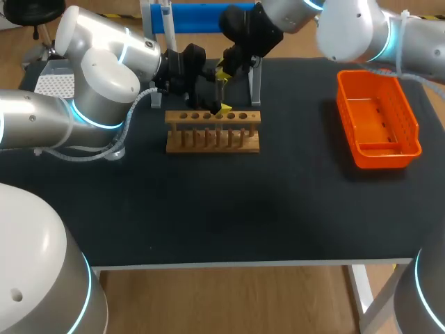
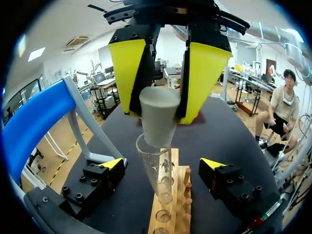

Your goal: Invert the test tube, pick up the pipette, mount the tip to pipette, aspirate from beaker and dispense into the tube, eject the tip, return the pipette, and cap with the stopper.

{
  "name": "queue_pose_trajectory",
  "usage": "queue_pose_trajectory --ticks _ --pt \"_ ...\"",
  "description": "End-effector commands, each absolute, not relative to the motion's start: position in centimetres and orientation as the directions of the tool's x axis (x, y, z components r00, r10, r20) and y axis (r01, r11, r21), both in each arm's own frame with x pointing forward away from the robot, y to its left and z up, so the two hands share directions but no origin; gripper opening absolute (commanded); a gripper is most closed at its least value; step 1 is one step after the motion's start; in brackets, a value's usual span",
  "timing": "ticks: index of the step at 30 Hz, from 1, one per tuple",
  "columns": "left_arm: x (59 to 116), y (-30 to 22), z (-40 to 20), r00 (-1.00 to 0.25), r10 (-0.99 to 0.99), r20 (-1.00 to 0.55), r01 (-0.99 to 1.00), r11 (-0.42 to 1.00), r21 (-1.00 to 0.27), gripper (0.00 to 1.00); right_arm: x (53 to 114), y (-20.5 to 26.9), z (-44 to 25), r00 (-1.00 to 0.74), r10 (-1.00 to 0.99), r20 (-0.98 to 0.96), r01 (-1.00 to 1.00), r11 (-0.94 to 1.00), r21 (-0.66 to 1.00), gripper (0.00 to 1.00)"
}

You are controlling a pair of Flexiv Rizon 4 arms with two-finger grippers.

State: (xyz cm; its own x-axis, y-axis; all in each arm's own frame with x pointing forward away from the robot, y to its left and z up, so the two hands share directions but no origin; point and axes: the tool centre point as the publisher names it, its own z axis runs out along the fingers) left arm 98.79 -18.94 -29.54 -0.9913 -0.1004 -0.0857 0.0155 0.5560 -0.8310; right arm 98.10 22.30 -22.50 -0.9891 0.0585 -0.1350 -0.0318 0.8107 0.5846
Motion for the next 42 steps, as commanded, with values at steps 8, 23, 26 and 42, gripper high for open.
queue_pose_trajectory --ticks 8,23,26,42 --pt "98.89 -18.97 -29.50 -0.992 -0.098 -0.083 0.014 0.558 -0.829 1.00 97.98 22.01 -22.49 -0.988 0.065 -0.142 -0.032 0.806 0.591 0.00" --pt "98.89 -18.97 -29.50 -0.992 -0.098 -0.083 0.014 0.558 -0.829 1.00 98.32 22.16 -22.44 -0.985 0.077 -0.156 -0.032 0.801 0.598 0.00" --pt "98.89 -18.97 -29.50 -0.992 -0.098 -0.083 0.014 0.558 -0.829 1.00 98.32 22.23 -22.46 -0.985 0.074 -0.156 -0.034 0.801 0.598 0.00" --pt "98.89 -18.97 -29.50 -0.992 -0.098 -0.083 0.014 0.558 -0.829 1.00 97.99 22.68 -23.32 -0.990 0.047 -0.132 -0.038 0.818 0.574 0.00"
